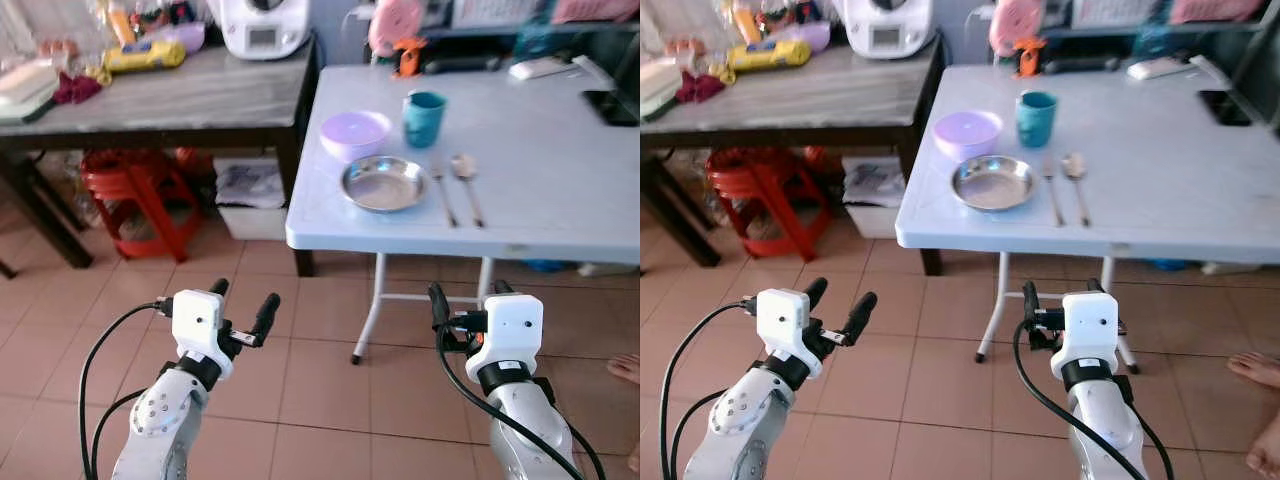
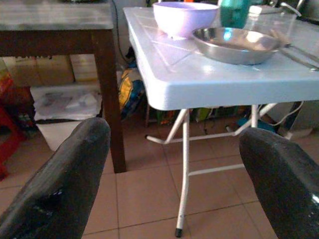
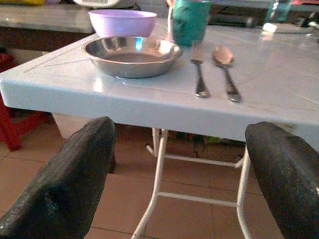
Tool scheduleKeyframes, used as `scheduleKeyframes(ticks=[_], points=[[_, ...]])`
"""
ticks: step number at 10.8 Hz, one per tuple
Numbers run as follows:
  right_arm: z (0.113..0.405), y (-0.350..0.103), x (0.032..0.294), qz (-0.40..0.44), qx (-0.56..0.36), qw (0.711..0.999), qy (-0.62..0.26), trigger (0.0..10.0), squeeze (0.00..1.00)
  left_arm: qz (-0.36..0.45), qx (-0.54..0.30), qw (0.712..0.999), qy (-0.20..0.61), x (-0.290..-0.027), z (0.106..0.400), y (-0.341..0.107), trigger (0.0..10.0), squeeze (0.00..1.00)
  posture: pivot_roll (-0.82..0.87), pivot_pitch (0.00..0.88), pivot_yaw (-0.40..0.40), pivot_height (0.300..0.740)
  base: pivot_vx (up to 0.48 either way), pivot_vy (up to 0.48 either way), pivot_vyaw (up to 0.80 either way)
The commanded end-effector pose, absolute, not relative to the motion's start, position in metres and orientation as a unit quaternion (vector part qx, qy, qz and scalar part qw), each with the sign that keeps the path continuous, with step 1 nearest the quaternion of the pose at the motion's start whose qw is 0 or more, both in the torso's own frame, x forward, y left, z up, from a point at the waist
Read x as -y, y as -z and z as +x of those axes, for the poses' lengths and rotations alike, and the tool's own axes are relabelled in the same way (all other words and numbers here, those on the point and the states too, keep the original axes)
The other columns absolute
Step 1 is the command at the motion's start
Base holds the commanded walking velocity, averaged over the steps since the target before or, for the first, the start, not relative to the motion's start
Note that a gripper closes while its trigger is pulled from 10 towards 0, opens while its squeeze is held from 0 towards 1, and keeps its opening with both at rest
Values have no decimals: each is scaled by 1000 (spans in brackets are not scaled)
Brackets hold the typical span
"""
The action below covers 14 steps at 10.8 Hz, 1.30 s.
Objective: Setting the table
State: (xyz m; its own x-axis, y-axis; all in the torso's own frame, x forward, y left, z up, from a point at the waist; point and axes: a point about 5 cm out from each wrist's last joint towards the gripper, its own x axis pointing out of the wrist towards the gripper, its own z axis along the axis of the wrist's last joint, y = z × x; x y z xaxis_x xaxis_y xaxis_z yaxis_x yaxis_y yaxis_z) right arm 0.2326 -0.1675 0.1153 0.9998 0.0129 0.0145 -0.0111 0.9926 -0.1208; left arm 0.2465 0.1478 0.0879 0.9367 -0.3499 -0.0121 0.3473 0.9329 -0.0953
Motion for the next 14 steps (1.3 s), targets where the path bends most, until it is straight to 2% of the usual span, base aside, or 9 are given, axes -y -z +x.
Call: scheduleKeyframes(ticks=[1, 9, 14], points=[[232, -118, 164, -55, 14, 998, -12, 10000, 0, -41, -11, 983, 179, -151, 246, -90, 10000, 0, -64, 85, 95, 740, 480, 0, 0], [231, -118, 162, -56, 17, 998, -14, 10000, 0, -41, -13, 981, 189, -148, 247, -91, 10000, 0, -70, 83, 101, 740, 480, 0, 0], [228, -131, 165, -75, 42, 996, -5, 10000, 0, -40, -4, 973, 229, -151, 238, -98, 10000, 0, -72, 87, 95, 740, 0, 0, 0]])
